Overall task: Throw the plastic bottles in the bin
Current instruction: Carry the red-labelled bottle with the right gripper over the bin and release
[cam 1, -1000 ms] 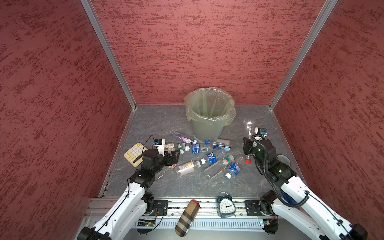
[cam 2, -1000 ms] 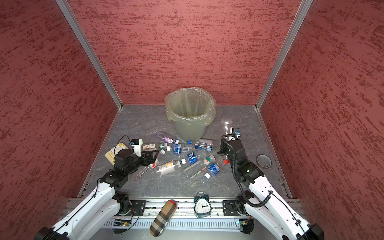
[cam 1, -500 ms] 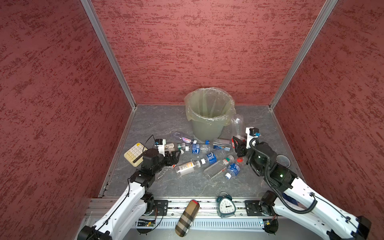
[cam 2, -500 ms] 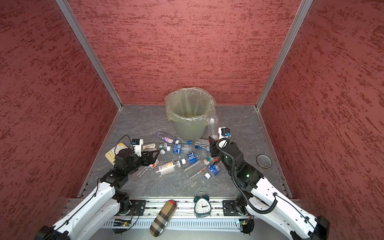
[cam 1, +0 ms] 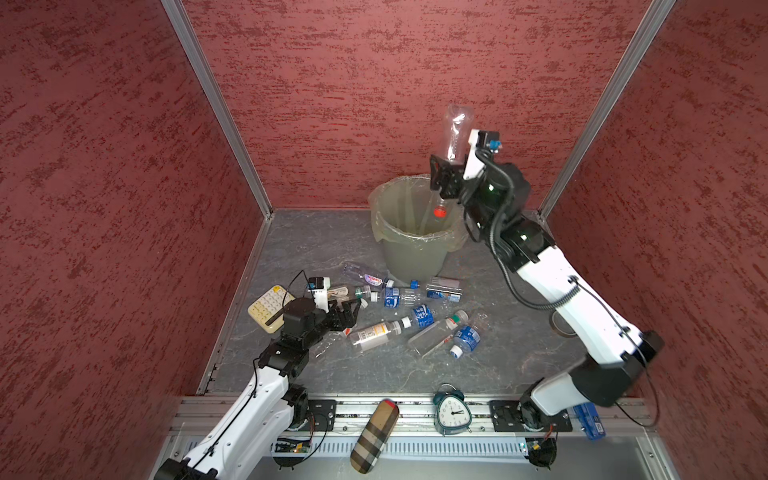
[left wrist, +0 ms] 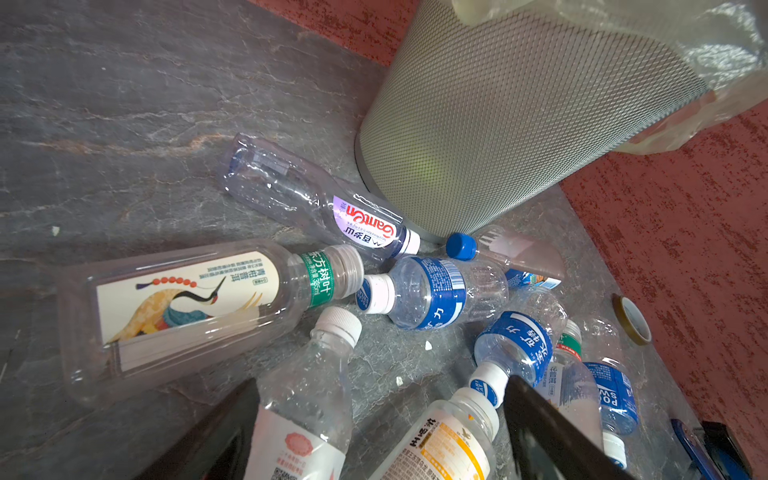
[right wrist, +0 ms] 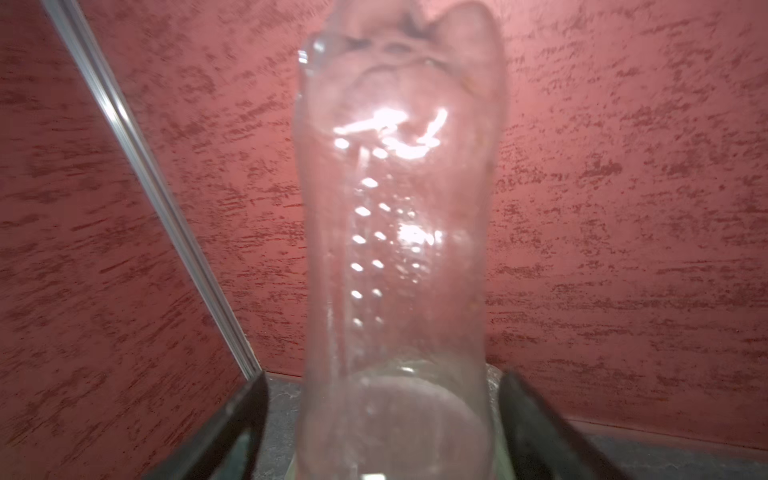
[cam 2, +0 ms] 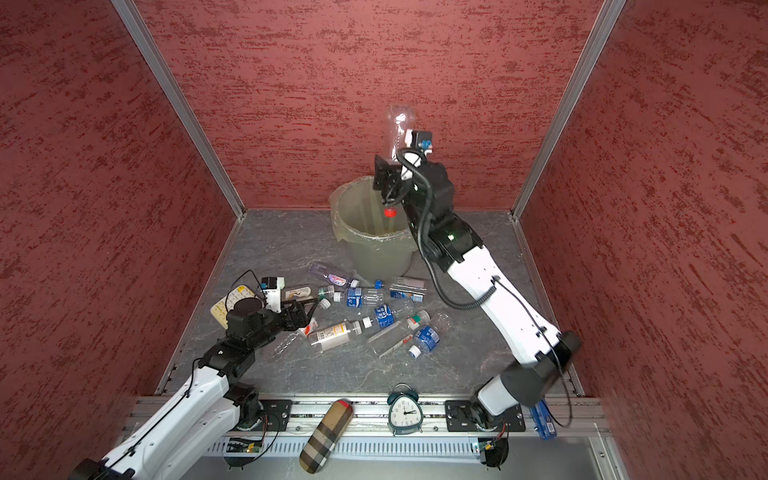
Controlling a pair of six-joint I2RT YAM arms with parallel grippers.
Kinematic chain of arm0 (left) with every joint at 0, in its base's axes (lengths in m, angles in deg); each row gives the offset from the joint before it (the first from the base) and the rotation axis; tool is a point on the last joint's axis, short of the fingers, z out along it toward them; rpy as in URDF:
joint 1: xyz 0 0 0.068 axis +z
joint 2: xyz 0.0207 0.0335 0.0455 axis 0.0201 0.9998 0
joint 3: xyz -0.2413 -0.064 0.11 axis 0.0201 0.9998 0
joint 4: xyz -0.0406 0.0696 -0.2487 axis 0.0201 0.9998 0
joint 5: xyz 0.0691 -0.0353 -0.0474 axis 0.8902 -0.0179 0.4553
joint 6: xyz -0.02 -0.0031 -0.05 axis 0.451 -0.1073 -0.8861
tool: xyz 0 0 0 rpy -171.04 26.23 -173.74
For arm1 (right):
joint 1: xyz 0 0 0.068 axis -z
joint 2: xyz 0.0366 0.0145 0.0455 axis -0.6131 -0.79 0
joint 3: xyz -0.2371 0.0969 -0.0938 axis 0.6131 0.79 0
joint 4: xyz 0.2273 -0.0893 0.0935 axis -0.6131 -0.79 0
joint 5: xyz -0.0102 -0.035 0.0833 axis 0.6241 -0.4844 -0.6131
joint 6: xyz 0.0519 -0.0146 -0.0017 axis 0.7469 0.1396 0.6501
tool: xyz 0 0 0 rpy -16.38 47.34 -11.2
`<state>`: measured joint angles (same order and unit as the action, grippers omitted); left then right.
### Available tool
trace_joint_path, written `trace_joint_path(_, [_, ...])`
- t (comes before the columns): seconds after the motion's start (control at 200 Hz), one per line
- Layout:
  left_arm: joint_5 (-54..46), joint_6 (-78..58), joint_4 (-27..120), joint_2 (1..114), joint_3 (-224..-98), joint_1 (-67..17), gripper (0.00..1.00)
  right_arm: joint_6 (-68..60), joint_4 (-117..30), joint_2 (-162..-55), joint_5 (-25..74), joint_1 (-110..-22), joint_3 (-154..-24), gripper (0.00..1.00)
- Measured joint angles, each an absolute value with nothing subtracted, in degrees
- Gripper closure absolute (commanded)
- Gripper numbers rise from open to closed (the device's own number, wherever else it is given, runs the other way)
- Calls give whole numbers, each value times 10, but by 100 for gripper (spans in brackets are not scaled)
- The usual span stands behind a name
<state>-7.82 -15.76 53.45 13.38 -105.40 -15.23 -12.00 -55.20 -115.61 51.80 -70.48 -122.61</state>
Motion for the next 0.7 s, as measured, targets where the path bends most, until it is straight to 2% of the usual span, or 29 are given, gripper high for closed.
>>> trace_joint_path(0.105, [-78, -158, 535, 118, -1054, -152, 4, -116, -582, -1227, 511, -683, -1277, 1])
trace_joint_path(0.18, [-74, -159, 536, 111, -1053, -152, 0, -113, -605, -1239, 507, -678, -1277, 1])
trace_joint_path(0.256, [-67, -159, 538, 110, -1053, -152, 0, -109, -617, -1235, 504, -677, -1273, 1])
trace_joint_path(0.696, [-29, -160, 559, 122, -1053, -153, 0, -98, -591, -1027, 502, -680, -1052, 1])
